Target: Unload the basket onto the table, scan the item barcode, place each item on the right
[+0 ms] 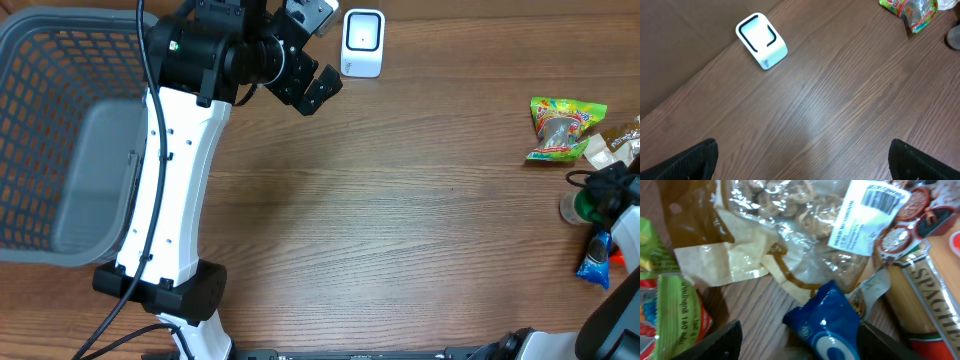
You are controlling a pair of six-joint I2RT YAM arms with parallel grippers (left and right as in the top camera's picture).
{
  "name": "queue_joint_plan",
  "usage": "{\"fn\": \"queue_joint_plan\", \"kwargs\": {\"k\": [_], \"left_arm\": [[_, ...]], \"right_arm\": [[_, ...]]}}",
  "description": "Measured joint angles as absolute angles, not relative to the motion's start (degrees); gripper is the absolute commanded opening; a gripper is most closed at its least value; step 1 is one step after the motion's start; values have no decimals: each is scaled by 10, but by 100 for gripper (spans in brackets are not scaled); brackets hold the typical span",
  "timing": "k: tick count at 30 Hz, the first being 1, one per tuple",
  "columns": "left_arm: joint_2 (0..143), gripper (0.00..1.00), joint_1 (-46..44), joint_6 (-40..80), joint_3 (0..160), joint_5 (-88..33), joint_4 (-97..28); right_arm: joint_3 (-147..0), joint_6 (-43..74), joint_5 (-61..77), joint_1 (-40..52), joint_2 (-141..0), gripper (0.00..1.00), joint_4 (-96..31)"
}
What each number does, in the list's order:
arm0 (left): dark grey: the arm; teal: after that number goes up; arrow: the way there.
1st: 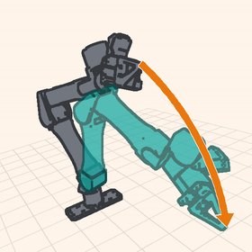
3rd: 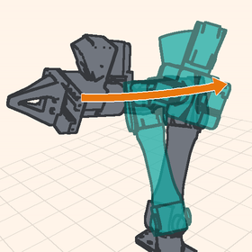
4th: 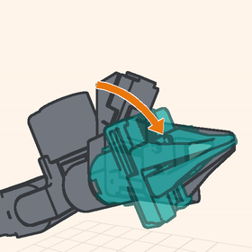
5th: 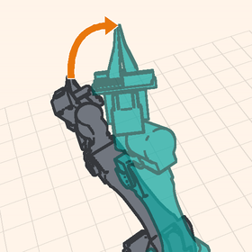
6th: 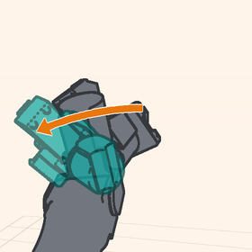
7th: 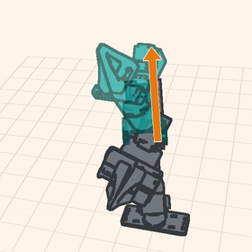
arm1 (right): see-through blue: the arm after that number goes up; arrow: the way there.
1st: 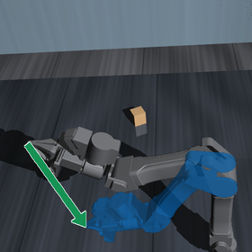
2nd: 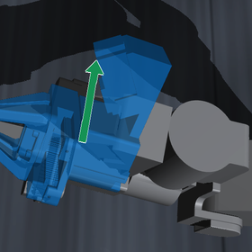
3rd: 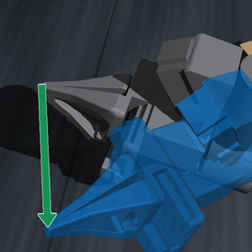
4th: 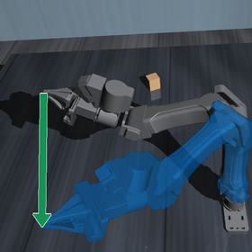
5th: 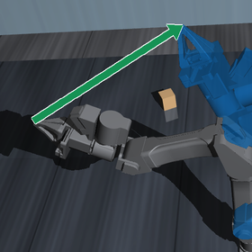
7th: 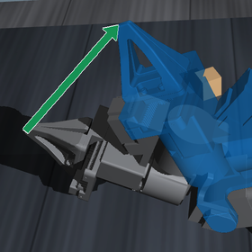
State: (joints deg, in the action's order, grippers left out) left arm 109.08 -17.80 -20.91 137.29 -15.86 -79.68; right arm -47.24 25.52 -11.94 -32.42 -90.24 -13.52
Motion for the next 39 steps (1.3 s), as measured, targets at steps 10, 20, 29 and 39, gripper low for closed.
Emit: {"fn": "queue_joint_plan", "kwargs": {"k": [10,20,29,39], "left_arm": [[1091,100,-178,-209,1373,-158,-797],[1091,100,-178,-210,1373,-159,-797],[1091,100,-167,-225,1373,-181,-811],[1013,100,-49,-280,1361,-299,-845]], "right_arm": [[-490,255,-118,-317,-901,93,-165],[-558,254,-72,-309,-743,93,-241],[-567,186,-86,-80,-538,95,-263],[-567,129,-205,170,-523,100,-304]]}}
